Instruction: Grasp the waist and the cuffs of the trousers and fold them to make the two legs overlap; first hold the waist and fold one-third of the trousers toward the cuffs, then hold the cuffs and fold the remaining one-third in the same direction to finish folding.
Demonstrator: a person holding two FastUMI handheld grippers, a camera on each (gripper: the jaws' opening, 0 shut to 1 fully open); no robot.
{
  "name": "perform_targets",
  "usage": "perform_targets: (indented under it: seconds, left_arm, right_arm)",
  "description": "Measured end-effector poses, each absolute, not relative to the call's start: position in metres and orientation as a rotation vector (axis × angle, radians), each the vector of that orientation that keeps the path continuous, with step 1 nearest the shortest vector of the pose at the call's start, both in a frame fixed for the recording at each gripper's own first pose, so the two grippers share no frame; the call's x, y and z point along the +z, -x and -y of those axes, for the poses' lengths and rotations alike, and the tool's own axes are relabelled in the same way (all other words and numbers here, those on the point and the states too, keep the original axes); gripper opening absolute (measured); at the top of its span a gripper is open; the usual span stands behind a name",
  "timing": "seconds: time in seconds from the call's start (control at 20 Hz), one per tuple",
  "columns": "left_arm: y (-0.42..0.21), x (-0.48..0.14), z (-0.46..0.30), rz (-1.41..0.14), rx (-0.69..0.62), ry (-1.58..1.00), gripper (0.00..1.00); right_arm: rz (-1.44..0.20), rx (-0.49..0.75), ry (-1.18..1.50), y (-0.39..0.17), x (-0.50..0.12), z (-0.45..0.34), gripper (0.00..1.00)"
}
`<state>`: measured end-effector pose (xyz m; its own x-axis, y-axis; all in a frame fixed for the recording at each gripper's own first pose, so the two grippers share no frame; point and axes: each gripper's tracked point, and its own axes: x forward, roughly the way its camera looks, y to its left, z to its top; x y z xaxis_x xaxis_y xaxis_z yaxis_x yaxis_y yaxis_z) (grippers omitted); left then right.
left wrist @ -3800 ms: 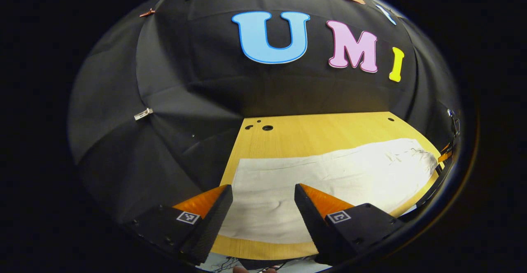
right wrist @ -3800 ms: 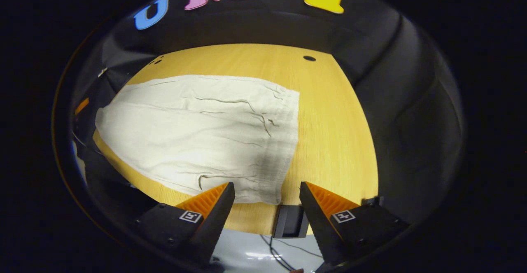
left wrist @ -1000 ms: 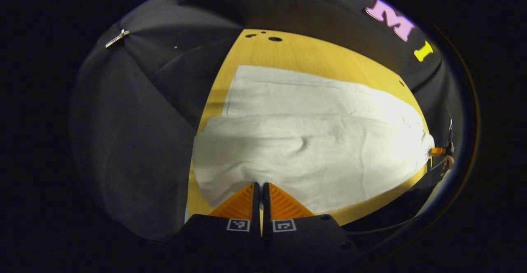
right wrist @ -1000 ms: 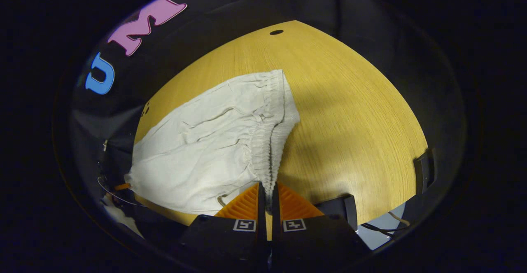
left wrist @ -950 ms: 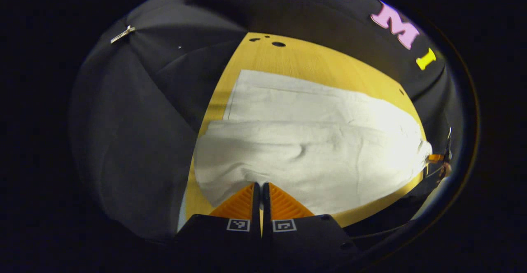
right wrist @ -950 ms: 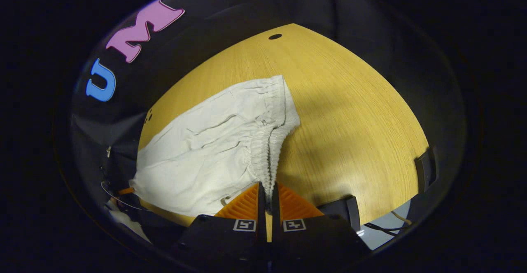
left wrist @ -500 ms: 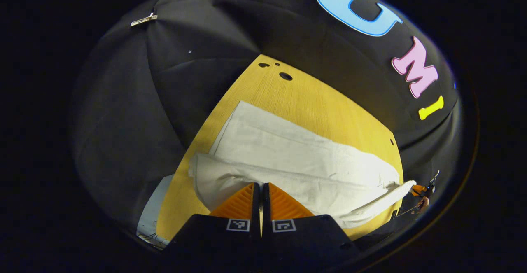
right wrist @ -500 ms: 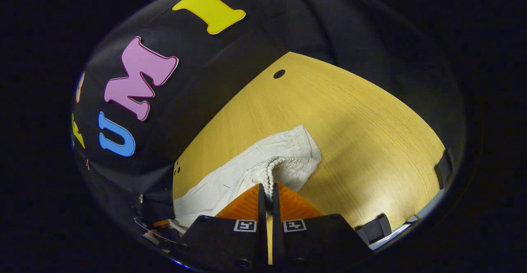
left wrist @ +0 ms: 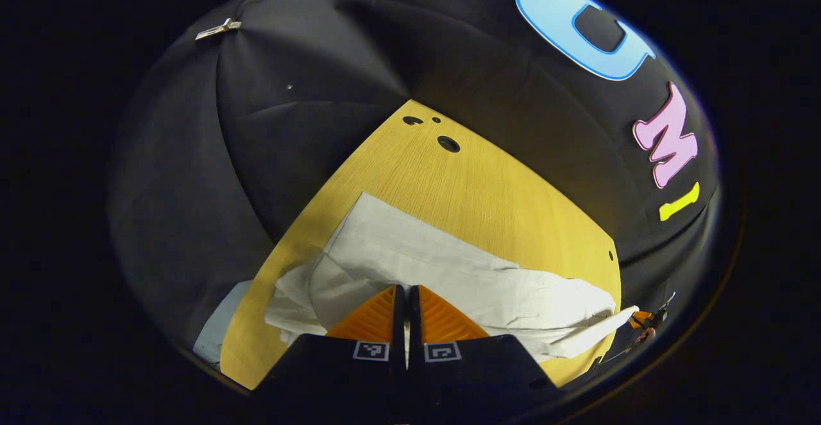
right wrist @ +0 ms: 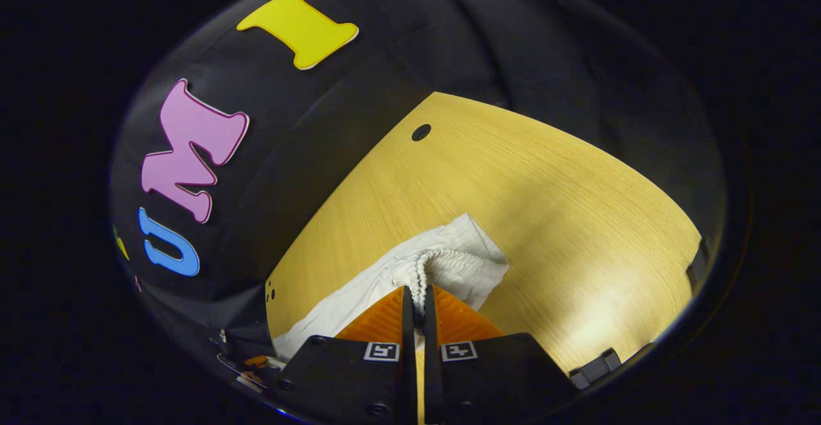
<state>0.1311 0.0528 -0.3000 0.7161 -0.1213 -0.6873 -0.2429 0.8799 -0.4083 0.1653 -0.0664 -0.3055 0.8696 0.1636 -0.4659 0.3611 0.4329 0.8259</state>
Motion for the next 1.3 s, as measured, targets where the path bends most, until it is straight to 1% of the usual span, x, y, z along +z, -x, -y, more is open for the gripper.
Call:
perform_targets:
  seconds: [0.3,0.5,0.65,0.8,0.9,1.0,1.05,1.1,1.15,1.2,1.25,1.3]
  left_arm:
    - [-0.158,-0.314,-0.055,-0.787,0.113,0.539,0.06]
    - [-0.165,-0.33,-0.054,-0.829,0.136,0.532,0.06]
    - [-0.17,-0.337,-0.062,-0.837,0.178,0.528,0.06]
    - [-0.164,-0.351,-0.064,-0.886,0.217,0.522,0.06]
    - [-0.166,-0.355,-0.065,-0.894,0.238,0.517,0.06]
    - [-0.165,-0.356,-0.065,-0.894,0.244,0.494,0.06]
    - [-0.165,-0.355,-0.066,-0.891,0.243,0.485,0.06]
    - [-0.166,-0.355,-0.066,-0.888,0.243,0.479,0.06]
    - [-0.166,-0.355,-0.066,-0.884,0.243,0.469,0.06]
    - [-0.167,-0.354,-0.066,-0.876,0.24,0.46,0.06]
    - [-0.167,-0.354,-0.067,-0.867,0.245,0.438,0.1]
    - [-0.167,-0.35,-0.065,-0.851,0.237,0.433,0.11]
  right_arm:
    - [-0.579,-0.208,-1.315,-0.189,-0.317,0.072,0.09]
    - [-0.588,-0.263,-1.465,-0.203,-0.319,0.078,0.09]
    - [-0.629,-0.336,-1.529,-0.21,-0.33,0.081,0.08]
    - [-0.678,-0.427,-1.608,-0.22,-0.36,0.077,0.08]
    - [-0.677,-0.466,-1.669,-0.227,-0.373,0.074,0.09]
    - [-0.64,-0.488,-1.72,-0.233,-0.376,0.077,0.21]
    - [-0.631,-0.475,-1.733,-0.233,-0.374,0.079,0.34]
    - [-0.613,-0.457,-1.742,-0.235,-0.372,0.08,0.45]
    - [-0.58,-0.434,-1.75,-0.238,-0.366,0.084,0.46]
    - [-0.536,-0.429,-1.737,-0.233,-0.356,0.092,0.51]
    - [-0.498,-0.428,-1.714,-0.235,-0.355,0.101,0.61]
    - [-0.464,-0.427,-1.694,-0.225,-0.347,0.109,0.63]
